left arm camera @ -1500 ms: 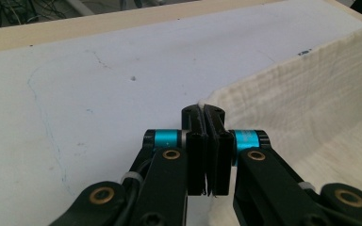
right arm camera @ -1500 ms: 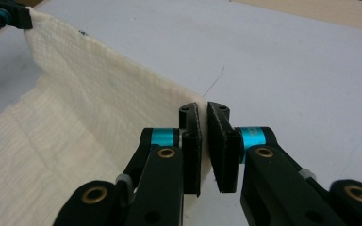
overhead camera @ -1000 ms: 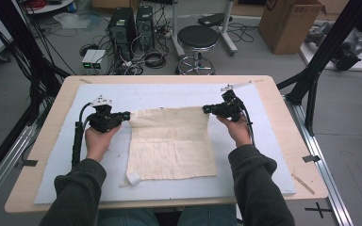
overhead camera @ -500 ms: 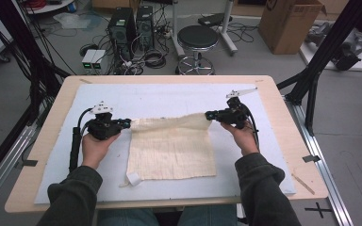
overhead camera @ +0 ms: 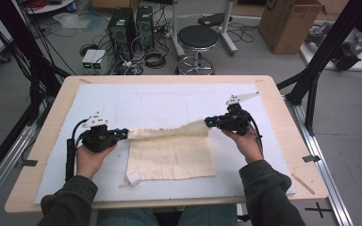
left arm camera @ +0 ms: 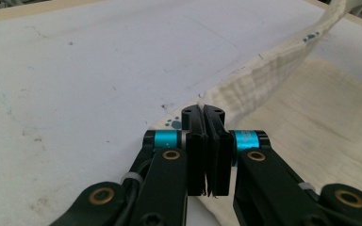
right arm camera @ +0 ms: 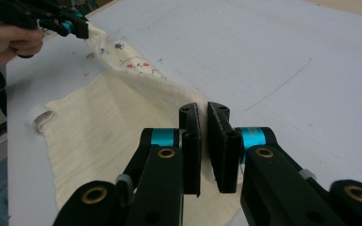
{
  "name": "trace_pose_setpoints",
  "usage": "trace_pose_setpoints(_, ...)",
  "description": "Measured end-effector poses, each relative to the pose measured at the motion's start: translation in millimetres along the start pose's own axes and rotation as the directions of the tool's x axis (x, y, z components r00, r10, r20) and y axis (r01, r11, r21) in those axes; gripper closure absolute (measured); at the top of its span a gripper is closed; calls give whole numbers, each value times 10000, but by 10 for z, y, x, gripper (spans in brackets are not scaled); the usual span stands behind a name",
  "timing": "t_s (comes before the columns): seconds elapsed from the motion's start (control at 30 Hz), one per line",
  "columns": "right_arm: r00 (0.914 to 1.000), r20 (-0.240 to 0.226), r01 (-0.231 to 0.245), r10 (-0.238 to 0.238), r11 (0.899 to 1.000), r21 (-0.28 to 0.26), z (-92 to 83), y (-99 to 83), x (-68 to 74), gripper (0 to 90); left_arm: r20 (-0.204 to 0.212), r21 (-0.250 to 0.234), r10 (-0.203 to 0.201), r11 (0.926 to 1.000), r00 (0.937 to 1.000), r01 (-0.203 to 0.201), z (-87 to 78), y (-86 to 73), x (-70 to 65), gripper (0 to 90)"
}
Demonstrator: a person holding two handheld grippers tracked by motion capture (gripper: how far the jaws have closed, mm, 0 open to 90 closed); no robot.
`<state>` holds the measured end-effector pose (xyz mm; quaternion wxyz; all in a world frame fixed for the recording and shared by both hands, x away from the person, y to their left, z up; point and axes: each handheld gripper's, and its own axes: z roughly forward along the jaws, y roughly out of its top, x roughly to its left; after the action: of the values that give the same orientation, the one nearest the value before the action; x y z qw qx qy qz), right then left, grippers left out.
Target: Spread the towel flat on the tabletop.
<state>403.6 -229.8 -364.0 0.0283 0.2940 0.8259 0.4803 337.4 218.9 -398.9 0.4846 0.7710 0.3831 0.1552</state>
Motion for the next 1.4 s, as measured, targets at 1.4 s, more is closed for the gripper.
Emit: trace_pose_setpoints(1.4, 9995, -302, 118, -110, 9996, 267, -118, -615, 313, 839, 656, 256, 1009, 9944, 9927, -1027, -258, -387, -345, 870)
